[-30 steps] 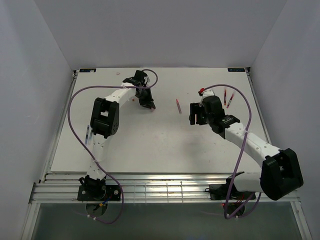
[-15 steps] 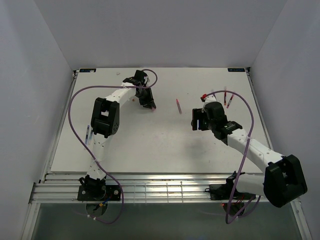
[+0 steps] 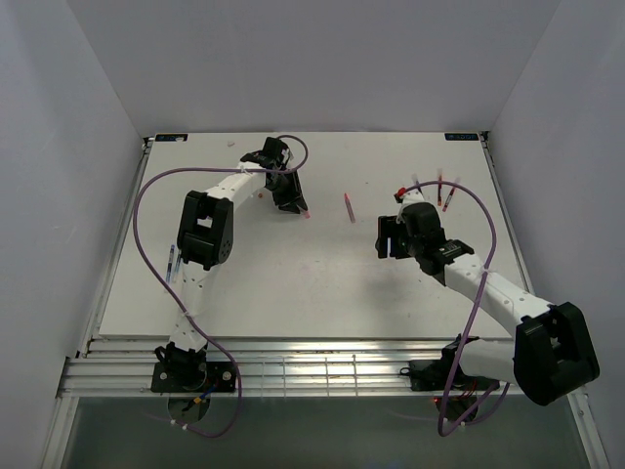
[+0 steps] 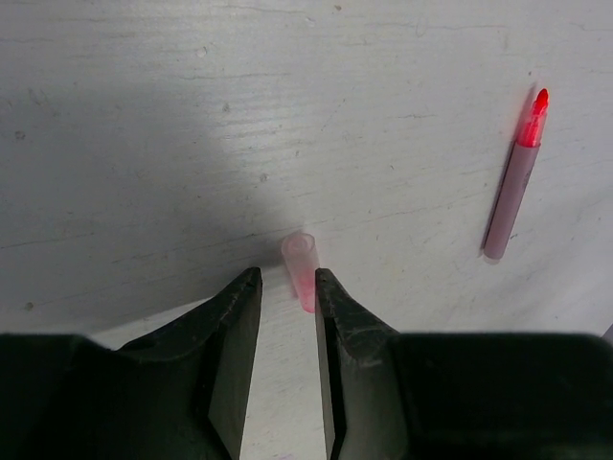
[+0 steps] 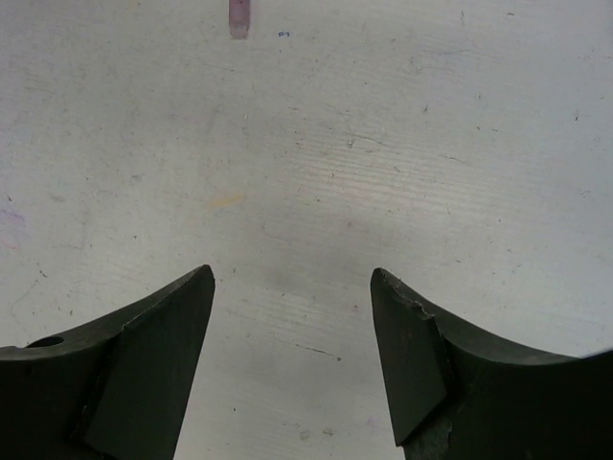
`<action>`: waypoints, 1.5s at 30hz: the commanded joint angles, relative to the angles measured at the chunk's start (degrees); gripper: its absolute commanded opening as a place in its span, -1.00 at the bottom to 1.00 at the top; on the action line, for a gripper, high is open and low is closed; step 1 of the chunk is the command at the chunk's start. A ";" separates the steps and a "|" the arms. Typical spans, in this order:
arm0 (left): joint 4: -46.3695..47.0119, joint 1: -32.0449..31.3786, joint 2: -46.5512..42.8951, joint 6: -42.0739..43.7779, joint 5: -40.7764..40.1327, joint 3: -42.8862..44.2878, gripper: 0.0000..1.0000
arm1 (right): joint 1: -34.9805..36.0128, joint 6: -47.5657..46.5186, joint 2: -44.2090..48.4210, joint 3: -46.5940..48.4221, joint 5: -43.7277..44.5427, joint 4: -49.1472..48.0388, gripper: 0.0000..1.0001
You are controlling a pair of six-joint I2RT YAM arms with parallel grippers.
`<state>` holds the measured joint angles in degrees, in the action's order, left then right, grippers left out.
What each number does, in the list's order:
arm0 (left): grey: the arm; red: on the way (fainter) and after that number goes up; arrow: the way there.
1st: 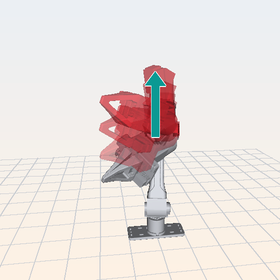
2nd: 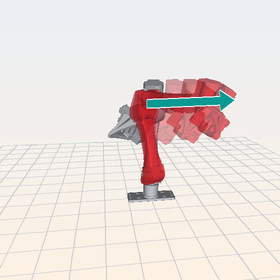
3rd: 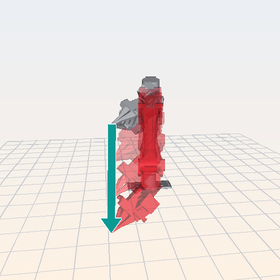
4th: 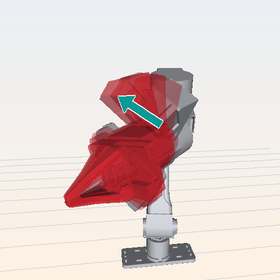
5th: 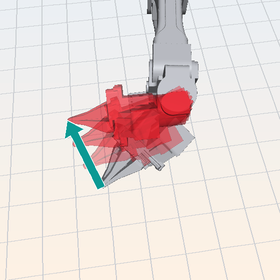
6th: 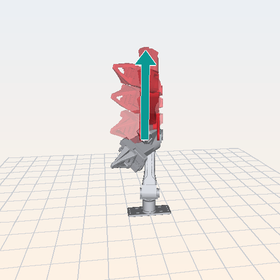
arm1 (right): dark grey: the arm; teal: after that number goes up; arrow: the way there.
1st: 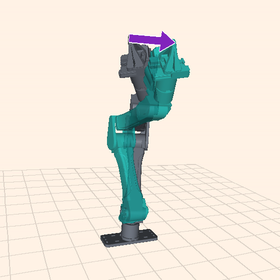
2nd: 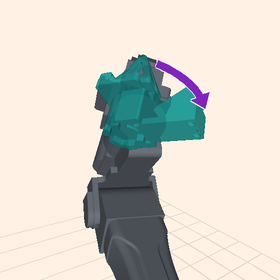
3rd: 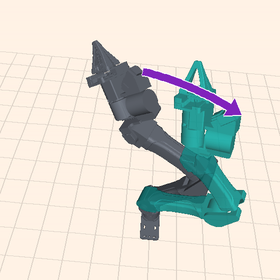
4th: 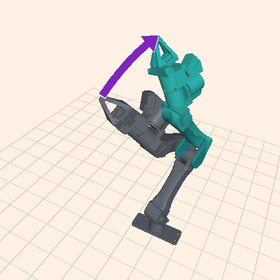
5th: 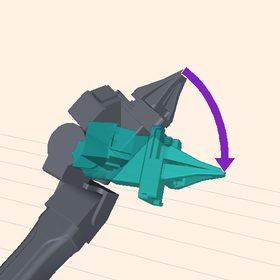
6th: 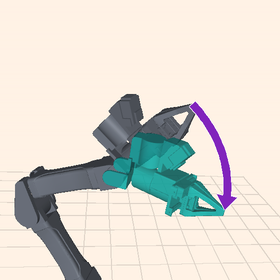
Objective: Open the pen caps
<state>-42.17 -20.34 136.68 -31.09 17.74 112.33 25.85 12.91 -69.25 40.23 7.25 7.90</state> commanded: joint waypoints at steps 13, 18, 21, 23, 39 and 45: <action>0.95 0.39 -8.26 1.65 -1.39 -6.86 0.10 | -1.32 0.28 -1.49 2.83 -1.80 -2.37 0.46; 2.61 0.39 -15.64 1.47 -0.60 -11.59 0.18 | -4.13 0.10 -5.62 10.73 -0.57 0.52 0.47; 7.08 0.30 -22.76 -0.10 1.24 -17.48 0.21 | -6.59 -0.86 -10.27 17.31 2.49 2.99 0.48; 9.90 -0.49 -28.82 -1.86 1.69 -24.86 0.21 | -9.22 -1.39 -13.44 20.05 3.47 4.22 0.48; 28.90 -14.90 -51.77 -12.06 4.15 -55.11 0.21 | -24.00 -8.95 -40.68 44.85 -4.87 10.29 0.48; 29.52 -15.79 -56.61 -12.15 3.89 -56.61 0.22 | -24.44 -9.66 -44.65 45.99 -6.01 9.33 0.43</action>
<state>-15.99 -35.68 84.36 -42.72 21.02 55.86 1.89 4.86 -112.90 83.26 2.81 17.19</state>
